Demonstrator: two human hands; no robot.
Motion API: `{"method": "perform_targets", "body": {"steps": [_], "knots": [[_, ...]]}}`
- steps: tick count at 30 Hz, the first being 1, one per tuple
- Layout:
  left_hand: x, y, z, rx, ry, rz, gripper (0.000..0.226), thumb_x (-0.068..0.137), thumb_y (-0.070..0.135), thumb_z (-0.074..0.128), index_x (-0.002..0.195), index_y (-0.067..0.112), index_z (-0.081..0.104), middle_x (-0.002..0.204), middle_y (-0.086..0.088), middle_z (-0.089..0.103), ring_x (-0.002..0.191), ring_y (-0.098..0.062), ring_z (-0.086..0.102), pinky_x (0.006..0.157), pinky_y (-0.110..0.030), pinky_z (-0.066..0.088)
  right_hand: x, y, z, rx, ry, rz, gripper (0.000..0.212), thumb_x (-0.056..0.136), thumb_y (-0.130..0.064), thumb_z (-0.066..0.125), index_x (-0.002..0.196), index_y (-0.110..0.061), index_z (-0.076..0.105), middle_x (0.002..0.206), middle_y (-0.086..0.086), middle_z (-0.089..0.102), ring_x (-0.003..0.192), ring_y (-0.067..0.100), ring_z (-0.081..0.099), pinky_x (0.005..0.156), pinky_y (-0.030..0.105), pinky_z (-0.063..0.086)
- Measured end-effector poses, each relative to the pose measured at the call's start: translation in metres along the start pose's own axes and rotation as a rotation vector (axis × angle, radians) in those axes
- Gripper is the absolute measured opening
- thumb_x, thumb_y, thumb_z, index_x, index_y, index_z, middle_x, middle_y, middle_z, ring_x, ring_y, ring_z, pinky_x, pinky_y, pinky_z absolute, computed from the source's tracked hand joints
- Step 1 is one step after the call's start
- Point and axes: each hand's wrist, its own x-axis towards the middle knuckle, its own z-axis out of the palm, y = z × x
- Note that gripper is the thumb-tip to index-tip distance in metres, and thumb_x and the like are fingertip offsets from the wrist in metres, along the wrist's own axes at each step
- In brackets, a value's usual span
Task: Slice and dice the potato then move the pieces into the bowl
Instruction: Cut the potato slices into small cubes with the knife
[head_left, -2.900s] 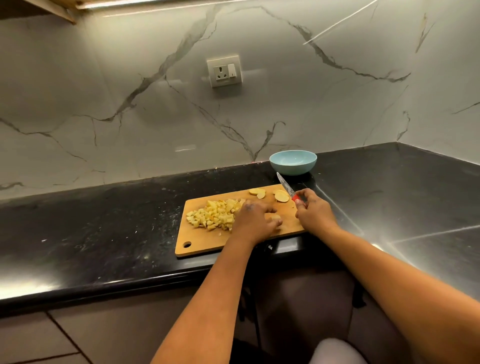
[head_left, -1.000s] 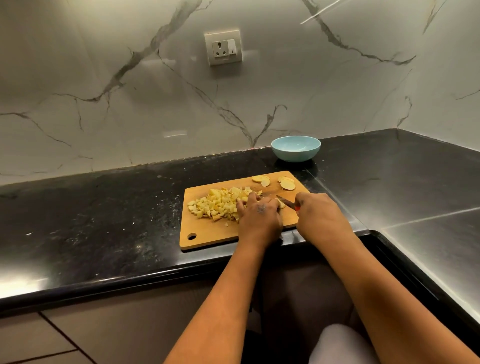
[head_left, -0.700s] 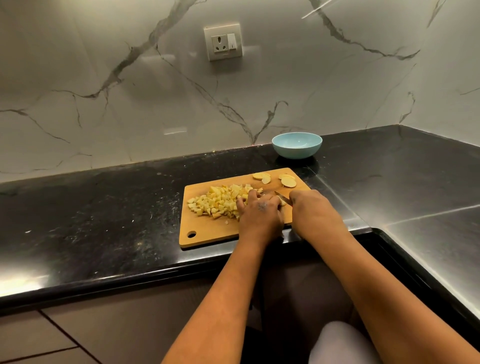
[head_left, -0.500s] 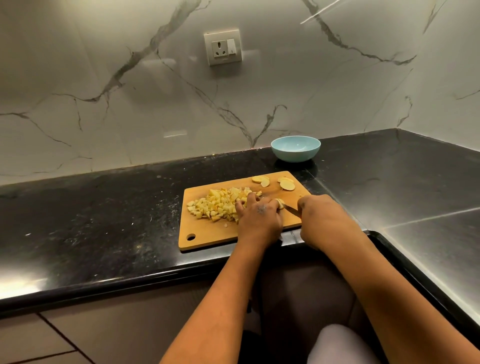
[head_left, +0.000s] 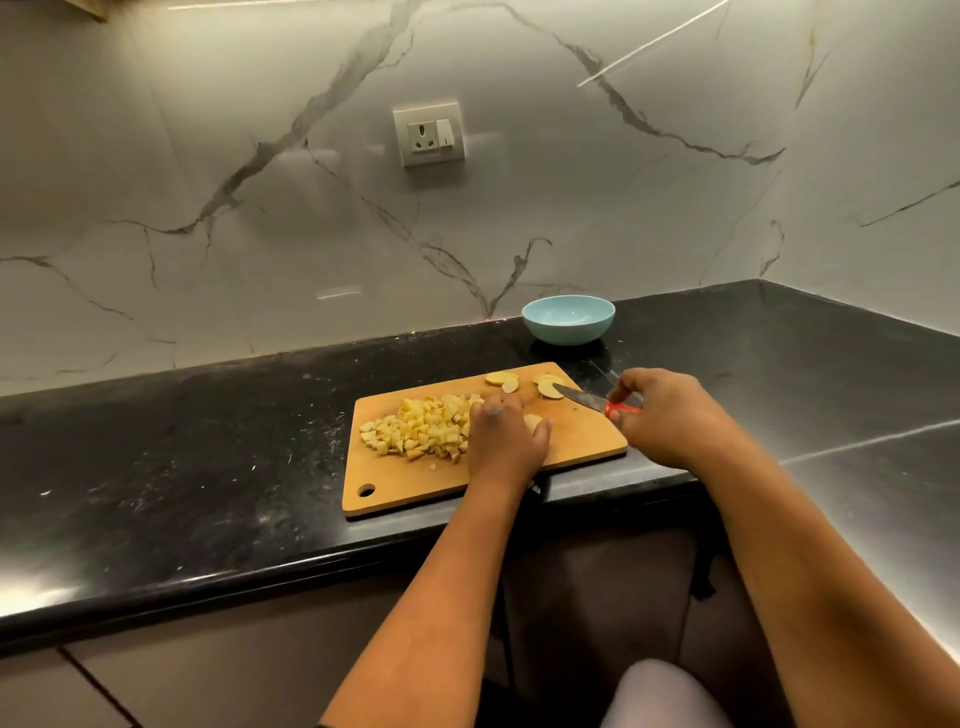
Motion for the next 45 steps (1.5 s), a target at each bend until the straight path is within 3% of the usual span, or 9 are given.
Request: {"method": "perform_targets", "body": {"steps": [3,7,17,20,22,26,32,37,45], "knots": [[0.008,0.014,0.007,0.064,-0.06,-0.065,0.048,0.094,0.042,0.06,0.124,0.004,0.06,0.126,-0.013,0.054,0.116,-0.024,0.051,0.097,-0.032,0.045,0.016,-0.006,-0.003,-0.036,0.001,-0.032,0.021,0.092,-0.015,0.062,0.112,-0.021,0.063,0.114,0.004,0.057,0.089,0.016,0.051,0.071,0.023,0.044],[0.015,0.017,0.014,0.074,-0.093,-0.084,0.034,0.099,0.028,0.055,0.125,0.005,0.061,0.13,-0.013,0.05,0.118,-0.024,0.049,0.1,-0.031,0.044,0.037,-0.009,-0.002,-0.072,-0.02,-0.074,0.025,0.092,-0.013,0.062,0.116,-0.019,0.062,0.12,0.006,0.06,0.096,0.016,0.051,0.08,0.025,0.044],[0.035,-0.009,-0.014,-0.237,-0.365,0.033,0.03,0.093,0.01,0.064,0.121,0.018,0.069,0.124,-0.002,0.066,0.117,-0.014,0.058,0.099,-0.021,0.04,0.043,0.021,0.006,-0.047,-0.1,-0.111,0.017,0.093,-0.019,0.062,0.109,-0.023,0.062,0.11,0.003,0.062,0.087,0.013,0.057,0.072,0.023,0.045],[0.033,-0.008,-0.014,-0.222,-0.323,0.035,0.041,0.091,0.013,0.067,0.131,0.019,0.061,0.128,-0.002,0.062,0.115,-0.013,0.056,0.098,-0.021,0.041,0.039,0.027,0.018,-0.025,-0.098,-0.115,0.015,0.094,-0.018,0.061,0.108,-0.023,0.062,0.1,0.0,0.061,0.072,0.009,0.056,0.058,0.019,0.043],[0.027,-0.008,-0.006,-0.175,-0.234,0.004,0.046,0.089,0.022,0.07,0.134,0.017,0.059,0.129,-0.004,0.061,0.116,-0.016,0.056,0.102,-0.027,0.045,0.04,0.027,0.026,-0.067,-0.113,-0.116,0.016,0.094,-0.019,0.06,0.11,-0.023,0.062,0.104,0.002,0.061,0.073,0.01,0.057,0.059,0.02,0.045],[0.019,-0.01,0.007,-0.051,-0.065,-0.02,0.032,0.091,0.028,0.068,0.119,0.012,0.068,0.124,-0.008,0.061,0.112,-0.02,0.057,0.099,-0.03,0.047,0.039,0.021,0.037,-0.138,-0.159,-0.125,0.016,0.096,-0.019,0.057,0.111,-0.024,0.058,0.096,0.003,0.06,0.071,0.012,0.056,0.056,0.02,0.042],[0.024,-0.01,0.004,-0.09,-0.104,-0.035,0.023,0.094,0.023,0.064,0.113,0.014,0.073,0.12,-0.007,0.065,0.109,-0.019,0.058,0.096,-0.026,0.042,0.036,0.013,0.04,-0.198,-0.111,-0.143,0.021,0.095,-0.017,0.057,0.116,-0.02,0.057,0.095,0.004,0.06,0.078,0.016,0.057,0.073,0.029,0.055],[0.028,-0.012,0.005,-0.103,-0.122,-0.042,0.021,0.094,0.022,0.065,0.113,0.017,0.073,0.118,-0.003,0.067,0.106,-0.015,0.058,0.091,-0.021,0.041,0.032,0.006,0.033,-0.218,-0.11,-0.137,0.019,0.092,-0.013,0.062,0.108,-0.021,0.061,0.096,0.003,0.059,0.077,0.014,0.057,0.072,0.027,0.054],[0.025,-0.014,0.01,-0.085,-0.056,0.009,0.016,0.094,0.019,0.063,0.105,0.014,0.074,0.111,-0.004,0.066,0.088,-0.007,0.05,0.081,-0.019,0.041,0.031,-0.021,0.031,-0.41,-0.187,-0.141,0.035,0.079,-0.001,0.069,0.11,-0.016,0.062,0.094,0.004,0.058,0.084,0.02,0.059,0.082,0.036,0.057]]}}
